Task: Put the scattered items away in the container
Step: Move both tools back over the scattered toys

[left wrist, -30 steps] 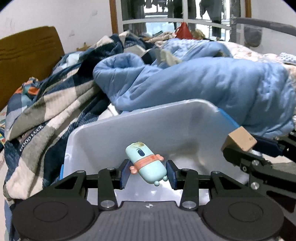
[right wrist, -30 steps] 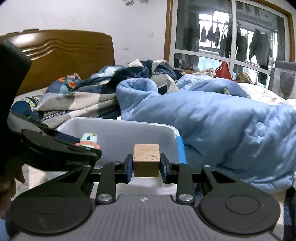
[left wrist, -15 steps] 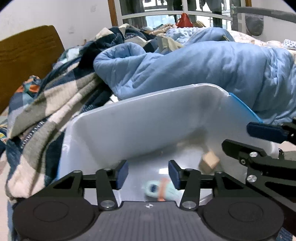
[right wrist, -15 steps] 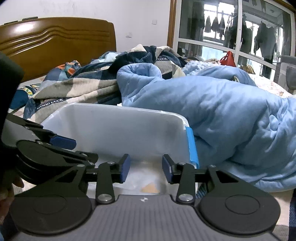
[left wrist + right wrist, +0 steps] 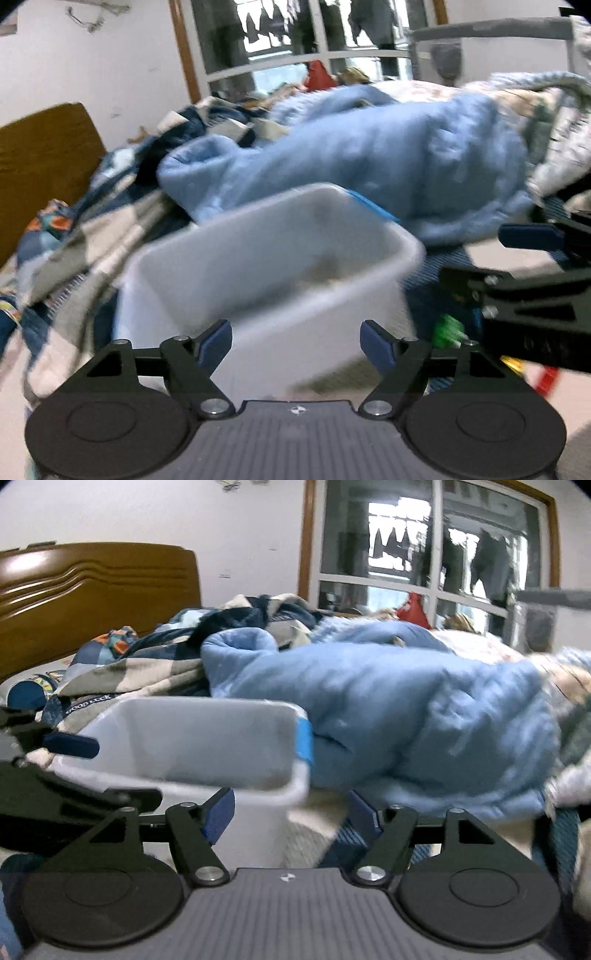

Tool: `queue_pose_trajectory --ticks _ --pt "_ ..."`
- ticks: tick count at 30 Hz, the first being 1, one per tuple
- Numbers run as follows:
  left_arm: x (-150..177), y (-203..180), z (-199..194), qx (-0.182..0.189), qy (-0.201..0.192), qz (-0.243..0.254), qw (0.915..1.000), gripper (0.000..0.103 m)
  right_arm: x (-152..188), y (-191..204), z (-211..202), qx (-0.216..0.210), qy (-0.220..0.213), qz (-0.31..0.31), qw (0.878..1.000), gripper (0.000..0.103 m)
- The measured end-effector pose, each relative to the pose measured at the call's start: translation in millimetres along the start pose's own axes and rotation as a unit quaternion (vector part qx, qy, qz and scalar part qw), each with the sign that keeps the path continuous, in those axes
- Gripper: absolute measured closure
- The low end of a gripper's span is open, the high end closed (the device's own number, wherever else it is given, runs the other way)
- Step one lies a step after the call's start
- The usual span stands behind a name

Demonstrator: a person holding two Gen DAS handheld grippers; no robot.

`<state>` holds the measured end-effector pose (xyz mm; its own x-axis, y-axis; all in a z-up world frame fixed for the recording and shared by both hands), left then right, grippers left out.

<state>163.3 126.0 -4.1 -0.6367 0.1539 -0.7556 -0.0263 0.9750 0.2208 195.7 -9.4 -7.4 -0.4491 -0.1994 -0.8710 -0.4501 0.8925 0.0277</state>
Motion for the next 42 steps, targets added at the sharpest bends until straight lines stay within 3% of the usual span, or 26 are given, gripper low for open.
queue_pose_trajectory --ticks 5,13,18,29,34,42 --pt "29.1 -41.1 -4.6 0.036 0.006 -0.003 0.9993 0.023 32.0 -26.6 -20.3 0.023 0.013 0.014 1.0 0.018" --pt "80.0 -97.2 3.2 0.06 0.045 0.036 0.9965 0.023 95.8 -48.1 -36.7 0.039 0.053 0.03 0.997 0.019" --pt "100.9 -105.9 9.6 0.074 0.057 0.033 0.9951 0.023 121.7 -49.6 -39.5 0.033 0.073 0.038 0.996 0.021" --pt "118.7 -91.2 30.1 0.086 0.081 0.011 0.993 0.023 135.4 -39.6 -36.3 0.026 0.083 0.034 0.996 0.029" --pt "121.1 -92.1 30.2 0.1 0.07 0.025 0.9921 0.023 138.8 -41.1 -31.6 0.036 0.088 0.042 0.995 0.04" --pt "118.5 -95.0 30.0 0.111 0.061 0.042 0.991 0.023 134.0 -29.4 -2.6 0.022 0.115 0.061 0.991 0.043"
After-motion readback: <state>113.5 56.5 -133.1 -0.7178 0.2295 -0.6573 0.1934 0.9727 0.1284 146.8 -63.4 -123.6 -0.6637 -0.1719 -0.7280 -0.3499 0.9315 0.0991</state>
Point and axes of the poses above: each gripper's, at about its wrist camera, not at the fingertips, and z roughly the way its jaws point, y to its left, x to its underside, the point moved 8 cm from there along z, roughly the way its jaws point, and after that the axes turned 5 degrees about z, right-handed, at the moved point
